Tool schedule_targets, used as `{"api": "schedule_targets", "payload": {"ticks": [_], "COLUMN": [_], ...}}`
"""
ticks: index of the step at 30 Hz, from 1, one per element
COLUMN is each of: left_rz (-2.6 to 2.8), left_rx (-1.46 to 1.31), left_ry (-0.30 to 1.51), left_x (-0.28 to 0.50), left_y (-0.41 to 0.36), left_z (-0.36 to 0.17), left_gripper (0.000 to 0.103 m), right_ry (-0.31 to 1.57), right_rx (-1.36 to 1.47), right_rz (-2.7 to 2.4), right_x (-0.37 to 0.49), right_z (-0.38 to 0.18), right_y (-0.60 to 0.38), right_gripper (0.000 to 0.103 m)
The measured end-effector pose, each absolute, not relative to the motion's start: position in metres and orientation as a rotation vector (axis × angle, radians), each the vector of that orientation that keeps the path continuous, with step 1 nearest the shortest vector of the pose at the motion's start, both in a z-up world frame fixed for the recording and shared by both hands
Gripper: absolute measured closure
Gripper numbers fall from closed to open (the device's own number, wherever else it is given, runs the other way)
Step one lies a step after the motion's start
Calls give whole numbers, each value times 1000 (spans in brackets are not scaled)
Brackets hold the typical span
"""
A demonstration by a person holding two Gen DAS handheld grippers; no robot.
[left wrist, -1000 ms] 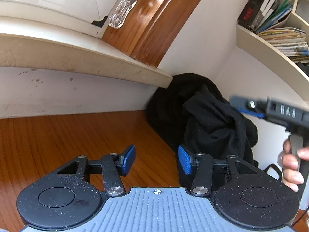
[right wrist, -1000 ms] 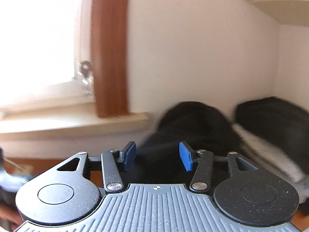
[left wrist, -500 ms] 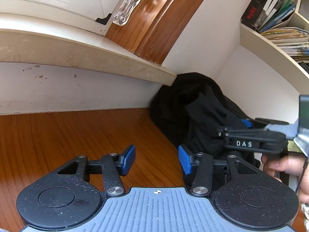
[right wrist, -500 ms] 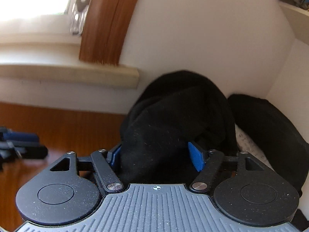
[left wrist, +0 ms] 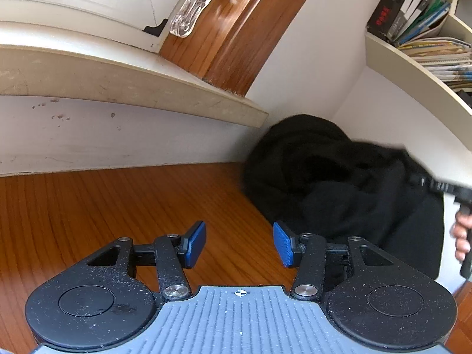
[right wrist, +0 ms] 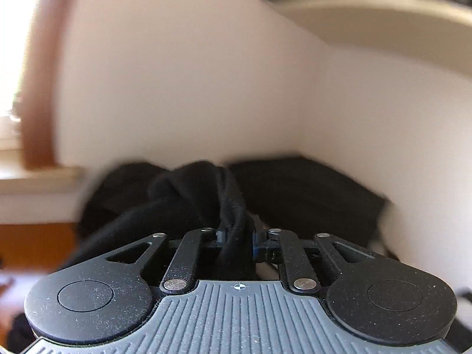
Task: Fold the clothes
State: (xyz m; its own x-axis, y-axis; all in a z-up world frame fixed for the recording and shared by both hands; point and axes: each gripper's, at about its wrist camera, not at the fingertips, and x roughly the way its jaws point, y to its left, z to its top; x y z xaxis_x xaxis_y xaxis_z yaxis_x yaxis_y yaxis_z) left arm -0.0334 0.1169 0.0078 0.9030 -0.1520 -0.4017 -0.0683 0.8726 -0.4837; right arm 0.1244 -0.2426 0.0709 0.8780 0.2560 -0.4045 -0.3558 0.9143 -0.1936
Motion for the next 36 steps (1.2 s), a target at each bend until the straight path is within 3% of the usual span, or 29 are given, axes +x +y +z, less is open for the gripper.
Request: {"api": "schedule_targets", "payload": {"ticks": [6, 12, 18, 28, 36], "left_rz": [-48, -55, -61, -111, -76], "left_rx": [-487, -460, -455, -472, -468], "left_ry": [453, 456, 453, 404, 416], "left_x": [-32, -31, -31, -38, -40], "left_y": [113, 108, 105, 113, 120], "left_z": [8, 8, 13, 31, 28], "left_gripper": [48, 45, 45, 45, 44], "right_ry": [497, 529, 659, 579, 540], "right_rx": [-256, -235, 108, -122, 169], "right_rz": [275, 303, 479, 609, 587], "right_x": [133, 137, 151, 113, 125], "right_z": [27, -6, -20, -24, -7], "right_y": [-277, -265, -270, -206, -277], "right_gripper": [80, 81, 85, 83, 55]}}
